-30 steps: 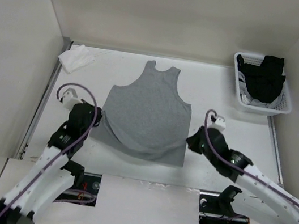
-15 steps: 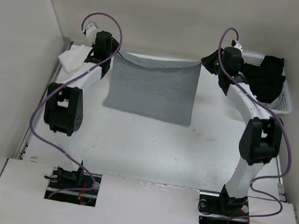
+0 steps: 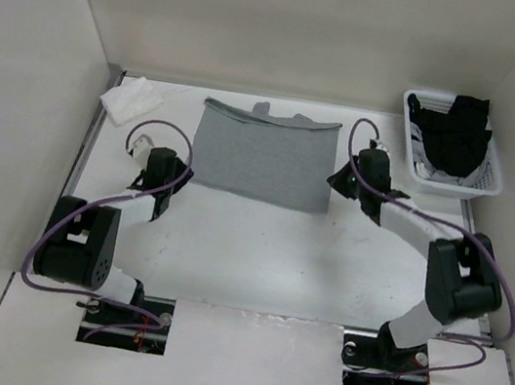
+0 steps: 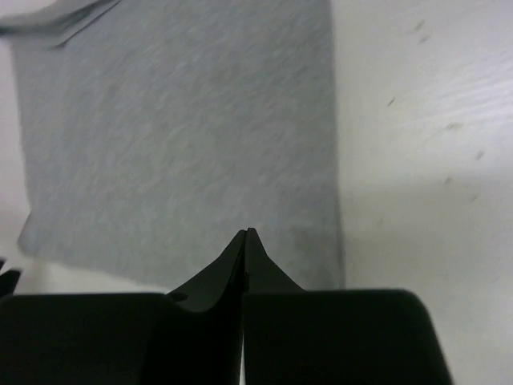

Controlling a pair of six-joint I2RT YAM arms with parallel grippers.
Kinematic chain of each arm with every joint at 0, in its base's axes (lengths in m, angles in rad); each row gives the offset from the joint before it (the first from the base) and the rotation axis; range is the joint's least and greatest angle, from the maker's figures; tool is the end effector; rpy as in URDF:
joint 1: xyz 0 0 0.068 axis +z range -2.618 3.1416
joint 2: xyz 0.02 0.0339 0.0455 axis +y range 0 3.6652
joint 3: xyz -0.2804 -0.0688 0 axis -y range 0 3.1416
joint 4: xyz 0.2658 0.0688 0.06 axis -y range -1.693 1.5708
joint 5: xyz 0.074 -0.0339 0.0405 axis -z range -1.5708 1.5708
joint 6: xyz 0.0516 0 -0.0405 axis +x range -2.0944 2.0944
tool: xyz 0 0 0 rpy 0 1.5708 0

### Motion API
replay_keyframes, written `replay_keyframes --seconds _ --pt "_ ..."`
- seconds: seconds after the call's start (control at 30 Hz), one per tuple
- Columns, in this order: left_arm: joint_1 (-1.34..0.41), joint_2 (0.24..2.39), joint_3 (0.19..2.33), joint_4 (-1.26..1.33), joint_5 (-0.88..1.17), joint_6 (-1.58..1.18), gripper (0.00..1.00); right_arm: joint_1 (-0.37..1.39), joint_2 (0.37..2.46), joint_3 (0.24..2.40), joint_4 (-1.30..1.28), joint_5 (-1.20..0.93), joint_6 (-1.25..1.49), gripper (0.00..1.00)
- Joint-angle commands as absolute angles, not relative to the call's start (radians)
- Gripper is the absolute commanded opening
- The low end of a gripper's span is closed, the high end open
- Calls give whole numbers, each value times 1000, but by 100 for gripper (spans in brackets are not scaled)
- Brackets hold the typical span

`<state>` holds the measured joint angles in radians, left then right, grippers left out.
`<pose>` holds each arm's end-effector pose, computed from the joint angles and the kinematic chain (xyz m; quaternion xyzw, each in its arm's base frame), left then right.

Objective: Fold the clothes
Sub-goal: Fold the tank top

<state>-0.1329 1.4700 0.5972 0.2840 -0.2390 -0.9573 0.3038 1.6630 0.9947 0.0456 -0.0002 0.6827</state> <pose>0.3107 -0.0292 0.1585 -0.4023 0.7797 -0.1528 0.4548 0.3756 0.1178 0.2018 0.1675 0.8738 0.2162 0.4020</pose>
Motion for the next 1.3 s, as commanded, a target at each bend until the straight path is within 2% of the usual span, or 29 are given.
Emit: replay_keyframes --seconds 0.0,0.07,0.13,0.3,0.37,0.4,0.5,0.57,0.63,0.87,1.03,1.17,1.27 --pt "-88 1387 480 451 -152 -1031 43 356 1485 846 258 21 699 0" --pt "-70 1376 436 486 -111 -1042 44 372 1415 758 279 31 712 1" --pt "-61 1397 428 498 -91 -1048 45 380 1356 697 287 35 715 6" --pt "-35 1491 456 537 -86 -1069 44 380 1296 582 294 44 738 30" --pt "-27 1531 466 561 -84 -1092 44 375 1295 543 311 46 762 36" --pt "-25 1548 471 577 -83 -1098 42 370 1299 523 322 46 773 37" --pt "-27 1577 480 586 -86 -1111 29 349 1331 491 337 46 811 41" --pt "-19 1607 503 589 -100 -1129 29 349 1392 482 379 38 846 45" --pt "-19 1615 509 591 -103 -1132 28 349 1410 480 393 35 859 45" --pt "-19 1657 523 612 -127 -1143 10 344 1492 486 454 8 914 46" --pt "-24 1667 520 624 -127 -1146 5 327 1555 514 471 -8 943 45" --pt "-22 1671 512 634 -123 -1146 4 315 1614 520 518 -26 991 39" --pt "-22 1670 511 634 -123 -1144 4 308 1650 522 549 -38 1020 31"
